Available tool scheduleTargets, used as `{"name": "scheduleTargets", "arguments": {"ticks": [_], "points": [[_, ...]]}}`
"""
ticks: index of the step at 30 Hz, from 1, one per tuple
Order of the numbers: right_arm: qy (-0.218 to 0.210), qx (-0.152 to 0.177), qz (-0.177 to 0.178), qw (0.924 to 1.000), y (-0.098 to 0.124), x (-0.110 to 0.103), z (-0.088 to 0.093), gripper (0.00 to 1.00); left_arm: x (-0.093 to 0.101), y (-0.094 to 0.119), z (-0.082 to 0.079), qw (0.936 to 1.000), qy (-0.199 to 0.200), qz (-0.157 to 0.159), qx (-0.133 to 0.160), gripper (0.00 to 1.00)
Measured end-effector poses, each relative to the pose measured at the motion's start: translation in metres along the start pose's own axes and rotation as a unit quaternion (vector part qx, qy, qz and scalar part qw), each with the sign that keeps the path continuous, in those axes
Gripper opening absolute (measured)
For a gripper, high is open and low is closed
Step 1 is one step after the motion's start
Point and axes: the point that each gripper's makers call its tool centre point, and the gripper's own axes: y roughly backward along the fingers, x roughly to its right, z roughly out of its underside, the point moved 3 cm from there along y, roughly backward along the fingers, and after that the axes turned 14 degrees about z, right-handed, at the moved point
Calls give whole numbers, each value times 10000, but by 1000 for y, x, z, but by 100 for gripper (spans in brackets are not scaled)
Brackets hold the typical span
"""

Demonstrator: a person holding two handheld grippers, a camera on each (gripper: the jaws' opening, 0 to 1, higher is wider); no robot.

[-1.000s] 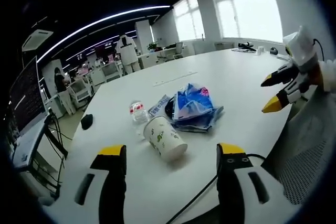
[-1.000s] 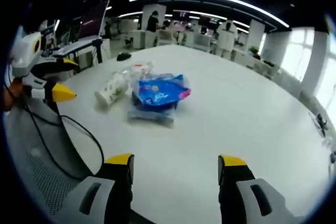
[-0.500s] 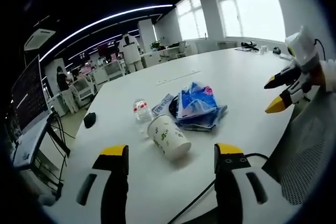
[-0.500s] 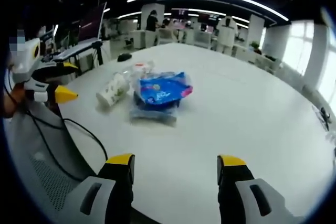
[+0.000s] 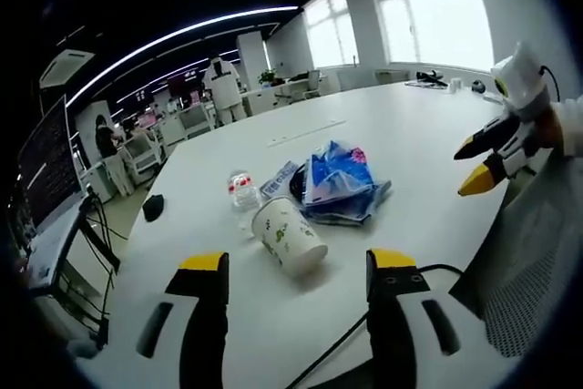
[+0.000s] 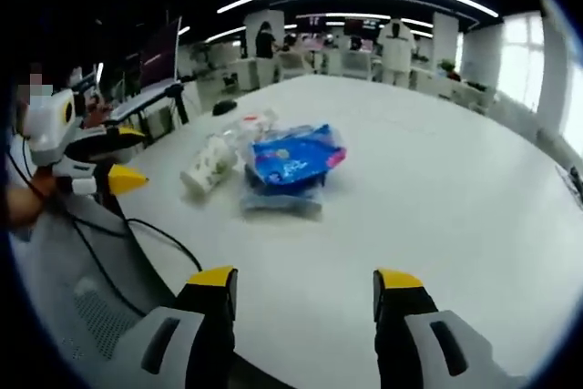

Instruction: Arrange the tabletop items into an orderly group along one side of the table until the central work area is clear of visible clutter.

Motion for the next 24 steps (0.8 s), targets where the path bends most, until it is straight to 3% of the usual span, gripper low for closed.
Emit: {"name": "scheduleTargets", "arguments": {"ticks": [5, 8, 11, 15, 18, 24], "points": [[-101, 145, -234, 9996, 3, -5, -6, 61, -1, 0, 1, 10000, 91, 31, -24, 64], [-554, 316, -494, 9967, 7, -3, -17, 61, -1, 0, 2, 9999, 118, 27, -73, 66], [-687, 370, -644, 9949, 9, 3, -23, 61, -1, 0, 1, 9997, 176, -13, -174, 65], [-502, 406, -892, 9939, 0, 13, -30, 60, -4, 3, 2, 9985, 418, -198, -307, 63], [-433, 433, -1066, 9924, -7, 26, -39, 59, -1, -2, 3, 9950, 909, -363, -215, 65], [-331, 517, -1297, 9897, -17, 51, -56, 57, 10, -14, -10, 9898, 1255, -654, -136, 63]]}}
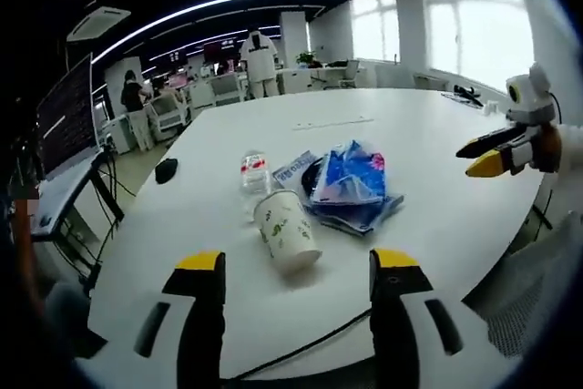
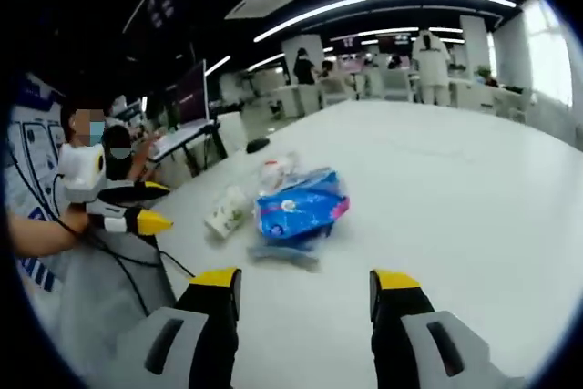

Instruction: Arrange the tabletop items into an orderly group along one side of the table until the central work area is clear of visible clutter.

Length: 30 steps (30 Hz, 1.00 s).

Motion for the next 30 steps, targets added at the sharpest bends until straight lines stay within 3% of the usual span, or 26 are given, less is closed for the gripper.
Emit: {"name": "scheduleTargets", "arguments": {"ticks": [5, 14, 21, 26, 30], "points": [[92, 63, -208, 9997, -10, 18, -10, 55, 20, -13, -17, 9997, 212, 19, 115, 62], [258, 176, -401, 9987, -31, 37, -37, 51, 56, -48, -32, 9963, 716, 457, 155, 60], [552, 118, -607, 9966, -57, 32, -57, 44, 61, -72, -25, 9854, 1639, 419, 189, 53], [805, 108, -780, 9936, -71, 24, -62, 44, 59, -78, -28, 9849, 1678, 369, 210, 45], [874, 7, -773, 9932, -90, 27, -62, 42, 65, -88, -29, 9849, 1669, 439, 103, 45]]}}
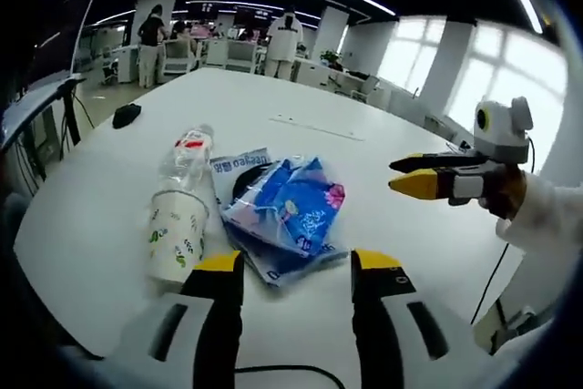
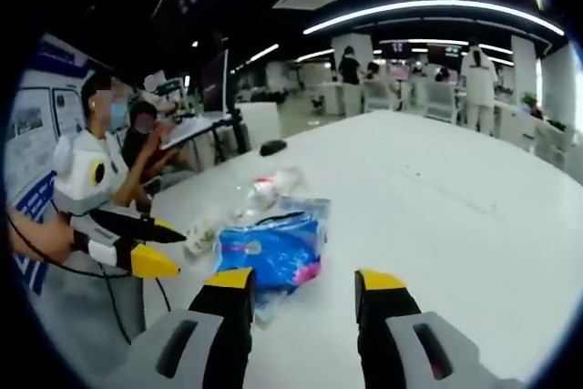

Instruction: Arrange the tabletop items into an orderly group along one side of the table until the central work area is clear of visible clutter.

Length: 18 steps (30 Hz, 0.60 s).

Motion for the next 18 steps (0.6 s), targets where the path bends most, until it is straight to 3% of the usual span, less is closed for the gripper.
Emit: {"name": "scheduleTargets", "arguments": {"ticks": [2, 7, 12, 15, 18], "points": [[-125, -134, 47, 9998, -12, 5, 2, 41, -3, -7, 1, 10000, 4, -33, -64, 43], [-102, -364, 31, 9993, -35, 9, 6, 40, -10, -16, 9, 9983, 565, -103, -52, 40], [-74, -463, -144, 9988, -47, -2, 7, 38, -15, -23, 8, 9972, 724, -188, -43, 36], [-30, -585, -182, 9981, -52, -8, 12, 36, -16, -27, 8, 9944, 1043, -167, 37, 36], [71, -742, -267, 9969, -61, -10, 19, 31, -17, -32, 10, 9932, 1144, -197, -60, 34]]}}
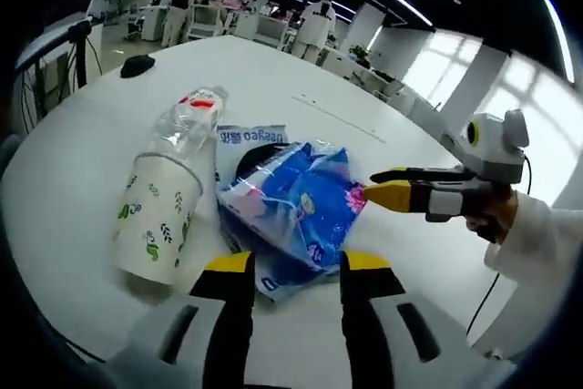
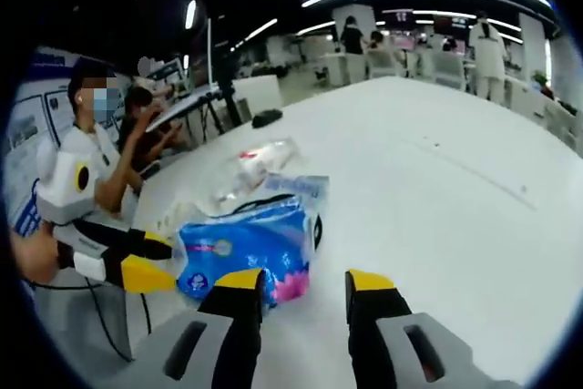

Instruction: Arrange the tabletop items into an orderly group along one side of the table until the central work area is clear of visible clutter.

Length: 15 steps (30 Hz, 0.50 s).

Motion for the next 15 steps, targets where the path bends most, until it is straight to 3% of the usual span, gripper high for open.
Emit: {"name": "scheduleTargets", "arguments": {"ticks": [2, 5, 7, 15], "points": [[-74, -45, 6, 10000, -6, 0, 4, 24, 2, 2, 1, 10000, 26, -34, -36, 29], [-427, 8, 19, 9991, -4, 0, 0, 0, 1, 1, 2, 9999, 111, -20, -27, 15], [-510, 13, -18, 9987, -1, -3, 2, 0, -2, -1, 2, 9998, 210, 39, -54, 5], [-1118, 93, -44, 9937, 11, 2, 6, 0, -7, -1, 3, 9997, 136, -29, -184, 0]]}}
